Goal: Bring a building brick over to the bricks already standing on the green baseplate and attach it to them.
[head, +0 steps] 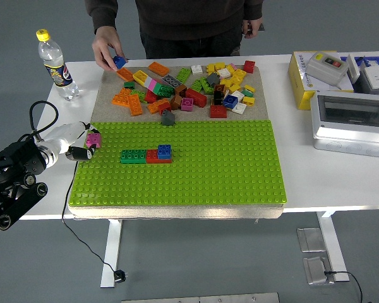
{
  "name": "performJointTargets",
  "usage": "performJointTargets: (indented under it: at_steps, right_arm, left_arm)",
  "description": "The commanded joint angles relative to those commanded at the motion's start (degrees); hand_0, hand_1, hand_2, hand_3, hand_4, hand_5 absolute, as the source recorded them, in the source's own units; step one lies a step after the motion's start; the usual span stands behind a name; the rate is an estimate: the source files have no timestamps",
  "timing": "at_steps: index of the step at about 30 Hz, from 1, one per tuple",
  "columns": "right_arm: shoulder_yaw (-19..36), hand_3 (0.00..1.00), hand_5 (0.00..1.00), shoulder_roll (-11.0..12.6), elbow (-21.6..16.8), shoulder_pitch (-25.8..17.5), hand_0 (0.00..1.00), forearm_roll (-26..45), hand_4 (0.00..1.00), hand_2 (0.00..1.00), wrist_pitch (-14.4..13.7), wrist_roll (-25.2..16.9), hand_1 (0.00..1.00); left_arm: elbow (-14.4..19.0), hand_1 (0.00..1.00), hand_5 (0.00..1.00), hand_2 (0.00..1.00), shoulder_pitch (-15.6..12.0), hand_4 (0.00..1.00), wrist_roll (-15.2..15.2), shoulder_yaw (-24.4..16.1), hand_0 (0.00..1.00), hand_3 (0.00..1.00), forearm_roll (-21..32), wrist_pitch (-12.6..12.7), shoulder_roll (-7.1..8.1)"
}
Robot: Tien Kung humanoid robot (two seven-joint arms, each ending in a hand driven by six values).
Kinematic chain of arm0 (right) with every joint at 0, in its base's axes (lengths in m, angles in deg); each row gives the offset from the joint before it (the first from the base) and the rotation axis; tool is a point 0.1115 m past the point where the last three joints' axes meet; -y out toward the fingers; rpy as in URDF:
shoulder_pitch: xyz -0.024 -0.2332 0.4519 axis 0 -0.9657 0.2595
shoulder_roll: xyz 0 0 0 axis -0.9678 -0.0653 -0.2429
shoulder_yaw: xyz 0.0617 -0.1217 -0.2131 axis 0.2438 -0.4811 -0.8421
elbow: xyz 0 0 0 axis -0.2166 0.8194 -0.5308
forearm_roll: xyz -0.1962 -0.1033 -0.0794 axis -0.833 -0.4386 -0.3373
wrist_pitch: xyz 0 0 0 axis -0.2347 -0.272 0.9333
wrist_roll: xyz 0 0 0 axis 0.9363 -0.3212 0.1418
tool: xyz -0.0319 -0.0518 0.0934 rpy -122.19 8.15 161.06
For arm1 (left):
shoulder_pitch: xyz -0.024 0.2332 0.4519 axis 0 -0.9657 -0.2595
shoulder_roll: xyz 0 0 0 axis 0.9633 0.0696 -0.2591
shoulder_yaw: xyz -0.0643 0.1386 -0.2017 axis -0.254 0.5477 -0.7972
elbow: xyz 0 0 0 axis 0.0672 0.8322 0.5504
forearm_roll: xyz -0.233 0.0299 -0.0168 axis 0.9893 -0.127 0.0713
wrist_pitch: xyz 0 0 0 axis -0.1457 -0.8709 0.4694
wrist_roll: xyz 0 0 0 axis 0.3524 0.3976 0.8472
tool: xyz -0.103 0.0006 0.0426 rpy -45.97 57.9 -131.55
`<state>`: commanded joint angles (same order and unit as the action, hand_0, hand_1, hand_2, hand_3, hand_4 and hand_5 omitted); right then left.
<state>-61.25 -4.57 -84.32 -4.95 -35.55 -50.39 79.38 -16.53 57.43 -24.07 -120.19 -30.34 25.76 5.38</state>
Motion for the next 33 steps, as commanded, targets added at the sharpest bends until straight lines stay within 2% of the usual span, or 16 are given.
performJointTargets:
  at_steps: [4,7,9,12,14,16,23,33]
  right_arm:
    - [0.1,0.748,0.666,0.1,0.0,-0.1,0.719,-0.1,0.515,0.780,0.0,0.0,0.730]
    - [0.5,0.749,0.668,0.2,0.0,-0.2,0.720,-0.2,0.515,0.779,-0.1,-0.1,0.730]
    - [0.8,0.749,0.668,0.3,0.0,-0.3,0.720,-0.3,0.515,0.779,-0.1,-0.2,0.730]
    - [0.9,0.747,0.666,0.4,0.1,-0.3,0.724,-0.4,0.515,0.776,-0.1,-0.3,0.729]
    - [0.8,0.747,0.666,0.4,0.1,-0.3,0.724,-0.4,0.515,0.776,-0.2,-0.4,0.729]
    - [0.8,0.747,0.666,0.4,0.1,-0.3,0.724,-0.3,0.515,0.776,-0.2,-0.5,0.729]
    - [0.5,0.747,0.668,0.3,0.0,-0.3,0.725,-0.1,0.515,0.776,-0.3,-0.7,0.728]
    - [0.6,0.746,0.672,0.2,0.0,-0.3,0.724,-0.1,0.516,0.775,-0.3,-0.8,0.728]
  left_arm:
    - [2.8,0.944,0.160,0.936,-0.3,0.355,-0.3,-1.2,0.995,0.551,3.0,-0.3,1.10]
    - [6.4,0.947,0.164,0.935,-1.7,0.357,-1.7,-3.5,0.995,0.537,4.5,-0.9,2.15]
    - [8.9,0.947,0.164,0.935,-2.8,0.357,-3.0,-5.3,0.995,0.537,4.2,-1.4,2.26]
    - [12.8,0.944,0.176,0.933,-4.0,0.366,-5.0,-7.0,0.995,0.528,3.3,-2.1,1.46]
    - [15.4,0.944,0.176,0.933,-4.3,0.366,-6.4,-7.2,0.995,0.528,2.8,-2.8,0.28]
    - [16.7,0.944,0.176,0.933,-4.4,0.366,-7.5,-7.0,0.995,0.528,2.7,-3.4,-0.94]
    - [16.8,0.945,0.182,0.932,-4.2,0.376,-10.4,-6.1,0.994,0.527,2.5,-5.5,-5.00]
    - [15.6,0.946,0.185,0.930,-3.9,0.377,-11.6,-5.8,0.994,0.527,2.6,-6.4,-6.33]
